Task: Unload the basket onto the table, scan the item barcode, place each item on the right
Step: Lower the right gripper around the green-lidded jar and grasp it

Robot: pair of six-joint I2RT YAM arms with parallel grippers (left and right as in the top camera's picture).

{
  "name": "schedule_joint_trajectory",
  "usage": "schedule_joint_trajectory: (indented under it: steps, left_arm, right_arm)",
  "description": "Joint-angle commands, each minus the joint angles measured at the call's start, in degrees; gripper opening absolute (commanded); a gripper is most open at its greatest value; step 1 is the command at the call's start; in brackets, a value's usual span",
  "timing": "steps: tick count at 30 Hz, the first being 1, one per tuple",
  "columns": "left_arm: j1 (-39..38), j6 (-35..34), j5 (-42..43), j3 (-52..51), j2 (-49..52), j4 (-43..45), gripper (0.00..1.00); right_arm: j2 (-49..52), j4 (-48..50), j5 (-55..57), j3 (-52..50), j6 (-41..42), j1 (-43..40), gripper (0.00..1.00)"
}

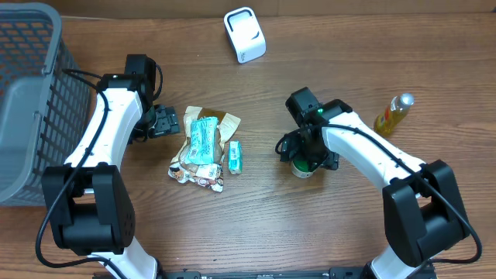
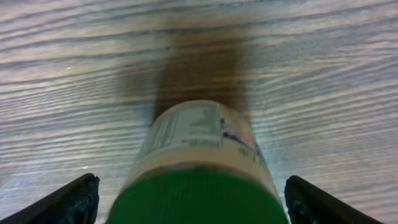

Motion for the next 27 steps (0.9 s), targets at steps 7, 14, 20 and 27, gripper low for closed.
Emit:
schedule_joint_trajectory:
  steps: [7, 14, 20, 27]
  left_arm:
    - [0.3, 0.4, -0.3, 0.9, -0.5, 0.0, 1.00]
    - [0.3, 0.4, -0.3, 0.9, -0.5, 0.0, 0.99]
    - [0.3, 0.4, -0.3, 0.9, -0.5, 0.0, 0.99]
    - [0.3, 0.4, -0.3, 0.9, -0.5, 0.0, 0.99]
  right_arm:
    - [0.2, 1.3, 4.4, -1.8, 0.0, -0.4, 0.79]
    - [0.2, 0.0, 7.1, -1.8, 4.5, -1.1, 0.75]
    - [0.2, -0.7, 7.1, -1.8, 5.3, -1.6, 0.75]
    - [0.2, -0.4, 7.1, -1.8, 6.1, -2.7, 0.80]
